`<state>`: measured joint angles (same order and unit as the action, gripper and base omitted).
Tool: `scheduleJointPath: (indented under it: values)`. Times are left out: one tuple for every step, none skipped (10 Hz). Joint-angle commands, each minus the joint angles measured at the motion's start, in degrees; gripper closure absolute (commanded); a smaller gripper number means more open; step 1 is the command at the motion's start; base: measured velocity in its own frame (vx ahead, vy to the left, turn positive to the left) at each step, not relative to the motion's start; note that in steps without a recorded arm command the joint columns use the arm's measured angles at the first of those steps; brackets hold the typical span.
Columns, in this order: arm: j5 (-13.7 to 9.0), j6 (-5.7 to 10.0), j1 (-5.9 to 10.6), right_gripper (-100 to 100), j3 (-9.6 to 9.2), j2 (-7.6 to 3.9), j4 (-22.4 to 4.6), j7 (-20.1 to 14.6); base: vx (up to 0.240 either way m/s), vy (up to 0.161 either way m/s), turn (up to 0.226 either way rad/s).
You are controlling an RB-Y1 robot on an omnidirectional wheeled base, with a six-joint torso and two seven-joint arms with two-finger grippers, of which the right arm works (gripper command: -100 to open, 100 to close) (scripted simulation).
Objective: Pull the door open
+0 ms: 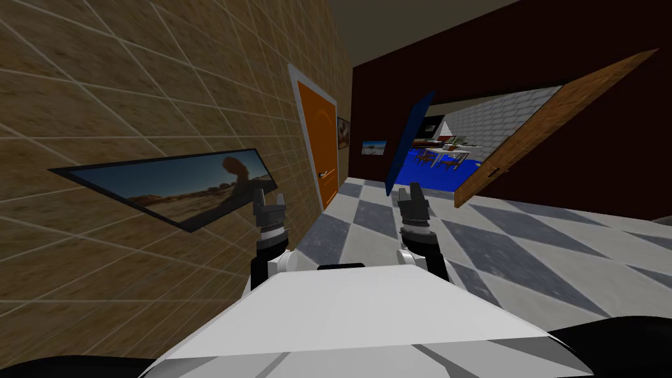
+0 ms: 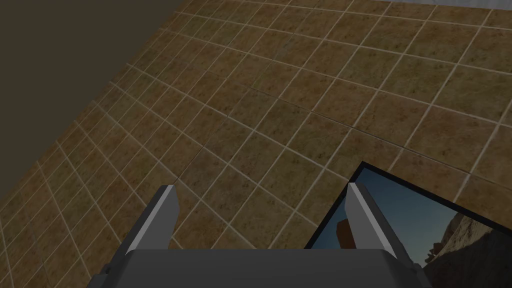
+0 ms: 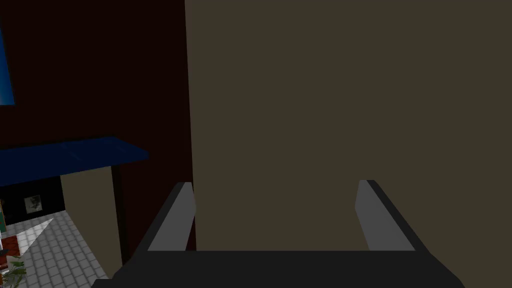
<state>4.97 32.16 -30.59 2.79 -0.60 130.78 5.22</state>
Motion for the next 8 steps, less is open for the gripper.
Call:
scheduleJointPath:
  values:
    - [-0.30,0.16,0.84,-100,-0.22,-0.67,-1.84,-0.26,0.043,-0.087,0.214]
    - [-0.45,0.24,1.28,-100,-0.33,-0.98,-2.79,-0.39,0.129,-0.028,0.123]
    - [-0.60,0.32,1.72,-100,-0.44,-1.28,-3.74,-0.52,0.142,0.003,0.101]
    - [-0.76,0.40,2.16,-100,-0.55,-1.58,-4.69,-0.65,0.124,0.005,0.099]
    - [-0.97,0.51,2.76,-100,-0.71,-1.95,-6.02,-0.84,0.132,-0.031,0.125]
    - [-1.08,0.57,3.08,-100,-0.79,-2.14,-6.70,-0.93,0.118,-0.028,0.121]
    - [-1.30,0.68,3.71,-100,-0.95,-2.51,-8.07,-1.12,0.101,-0.030,0.128]
    - [-1.41,0.74,4.02,-100,-1.03,-2.70,-8.75,-1.22,0.089,-0.040,0.101]
